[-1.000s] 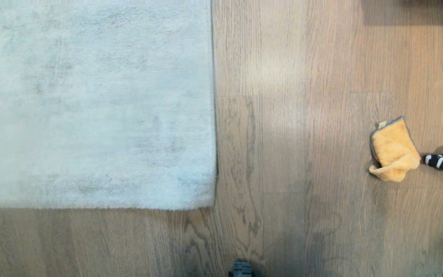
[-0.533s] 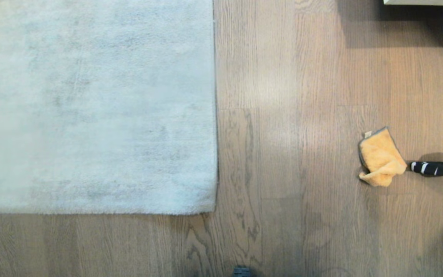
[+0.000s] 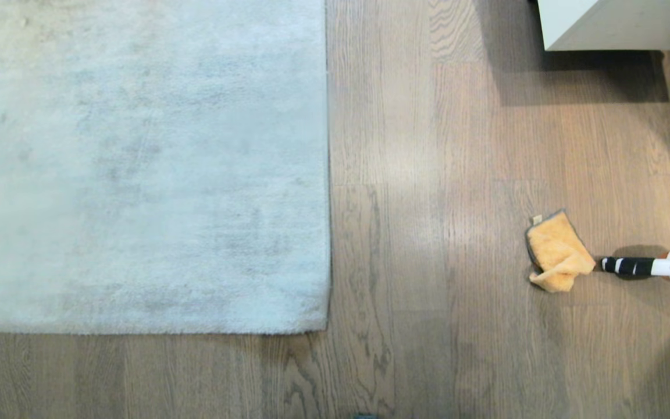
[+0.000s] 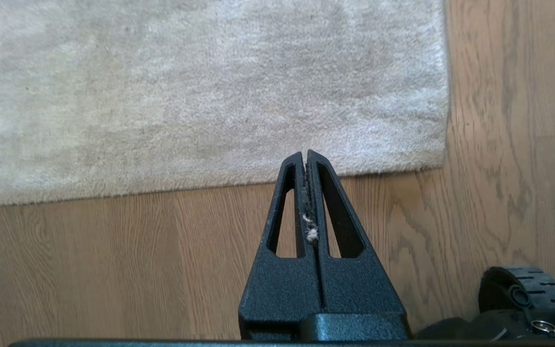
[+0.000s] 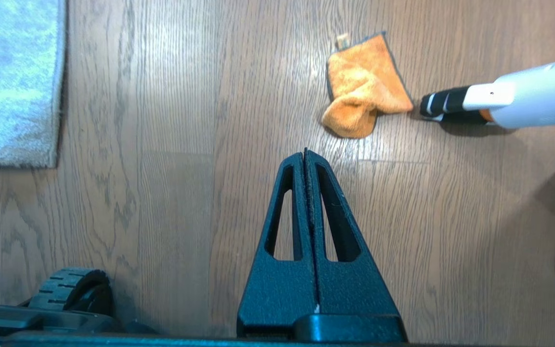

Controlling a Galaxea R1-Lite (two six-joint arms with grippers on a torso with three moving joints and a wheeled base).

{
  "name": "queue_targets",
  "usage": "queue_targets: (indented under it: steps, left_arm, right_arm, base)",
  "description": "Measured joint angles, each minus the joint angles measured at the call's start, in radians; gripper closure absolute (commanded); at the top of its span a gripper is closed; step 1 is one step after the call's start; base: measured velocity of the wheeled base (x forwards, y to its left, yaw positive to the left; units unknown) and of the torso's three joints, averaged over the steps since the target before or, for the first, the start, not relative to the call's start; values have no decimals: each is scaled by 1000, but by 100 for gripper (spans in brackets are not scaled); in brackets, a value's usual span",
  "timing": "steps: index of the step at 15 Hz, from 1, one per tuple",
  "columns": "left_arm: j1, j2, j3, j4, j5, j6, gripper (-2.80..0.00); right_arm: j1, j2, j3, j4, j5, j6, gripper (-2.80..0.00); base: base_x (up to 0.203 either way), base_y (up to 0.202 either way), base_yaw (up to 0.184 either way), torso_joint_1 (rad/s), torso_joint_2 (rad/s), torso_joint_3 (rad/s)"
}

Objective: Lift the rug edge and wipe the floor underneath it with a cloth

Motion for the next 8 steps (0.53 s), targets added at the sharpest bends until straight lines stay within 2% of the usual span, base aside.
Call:
queue_targets:
  steps: [8]
  left_arm:
    - [0, 0, 0, 0, -5, 13, 0]
  right_arm:
    - [0, 0, 0, 0, 0, 0, 0]
  base:
    - [0, 0, 0, 2, 2, 198]
